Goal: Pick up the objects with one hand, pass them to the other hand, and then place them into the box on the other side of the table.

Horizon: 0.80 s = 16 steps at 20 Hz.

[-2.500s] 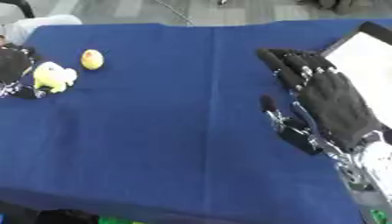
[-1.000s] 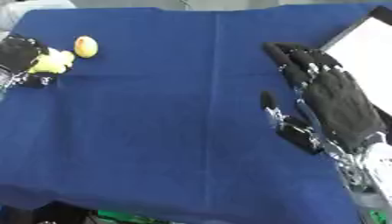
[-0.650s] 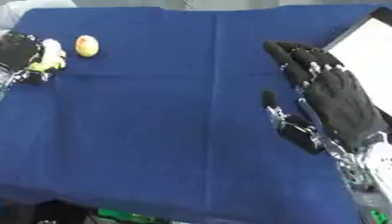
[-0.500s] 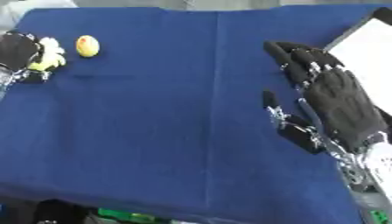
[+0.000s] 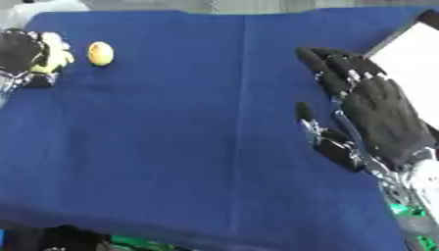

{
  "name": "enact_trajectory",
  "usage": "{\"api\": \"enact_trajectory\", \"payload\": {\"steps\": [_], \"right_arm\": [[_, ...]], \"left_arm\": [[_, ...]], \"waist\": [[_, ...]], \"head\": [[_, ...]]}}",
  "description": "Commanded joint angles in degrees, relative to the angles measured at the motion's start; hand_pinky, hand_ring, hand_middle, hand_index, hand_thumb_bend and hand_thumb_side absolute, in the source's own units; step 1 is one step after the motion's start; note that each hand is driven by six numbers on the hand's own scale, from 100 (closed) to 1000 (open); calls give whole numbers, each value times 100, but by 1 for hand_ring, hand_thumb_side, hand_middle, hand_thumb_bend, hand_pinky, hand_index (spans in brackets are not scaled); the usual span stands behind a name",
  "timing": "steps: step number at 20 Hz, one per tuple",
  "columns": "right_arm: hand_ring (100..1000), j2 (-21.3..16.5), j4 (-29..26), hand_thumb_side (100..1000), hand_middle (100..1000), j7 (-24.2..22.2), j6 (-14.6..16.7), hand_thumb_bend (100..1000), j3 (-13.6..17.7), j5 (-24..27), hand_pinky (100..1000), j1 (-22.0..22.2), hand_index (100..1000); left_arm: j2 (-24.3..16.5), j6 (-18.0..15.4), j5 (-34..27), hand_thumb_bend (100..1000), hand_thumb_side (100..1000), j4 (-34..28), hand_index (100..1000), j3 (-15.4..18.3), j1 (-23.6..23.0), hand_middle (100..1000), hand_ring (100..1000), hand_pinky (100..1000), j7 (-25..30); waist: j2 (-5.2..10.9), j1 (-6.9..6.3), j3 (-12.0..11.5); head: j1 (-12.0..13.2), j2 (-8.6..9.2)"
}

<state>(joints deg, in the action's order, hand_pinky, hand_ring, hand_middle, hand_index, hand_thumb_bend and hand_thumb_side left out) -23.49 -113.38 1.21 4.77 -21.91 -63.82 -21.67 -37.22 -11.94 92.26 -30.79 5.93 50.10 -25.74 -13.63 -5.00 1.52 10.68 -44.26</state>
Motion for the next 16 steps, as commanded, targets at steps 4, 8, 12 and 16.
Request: {"api": "enact_trajectory", "payload": {"steps": [4, 8, 12, 16], "right_arm": [[855, -138, -122, 101, 854, -24, 5, 100, 75, -26, 800, -44, 1000], [853, -163, -122, 100, 854, -29, 12, 100, 78, -36, 802, -38, 1000], [852, -184, -122, 100, 854, -37, 20, 100, 79, -51, 802, -32, 1000], [851, -202, -122, 100, 854, -44, 26, 100, 81, -60, 803, -27, 1000]], "left_arm": [[-323, -438, -418, 129, 249, -679, 333, 4, -67, 267, 423, 624, 127], [-332, -826, -878, 100, 230, -1283, 328, -42, -202, 263, 416, 618, 235], [-357, -1198, -1487, 100, 219, -2023, 321, -125, -357, 258, 407, 612, 405], [-391, -1489, -2233, 100, 224, -2735, 311, -204, -526, 251, 395, 602, 679]], "waist": [[172, -24, -35], [205, -46, -51], [238, -72, -70], [264, -96, -87]], "head": [[-57, 15], [-100, 15], [-141, 15], [-167, 15]]}}
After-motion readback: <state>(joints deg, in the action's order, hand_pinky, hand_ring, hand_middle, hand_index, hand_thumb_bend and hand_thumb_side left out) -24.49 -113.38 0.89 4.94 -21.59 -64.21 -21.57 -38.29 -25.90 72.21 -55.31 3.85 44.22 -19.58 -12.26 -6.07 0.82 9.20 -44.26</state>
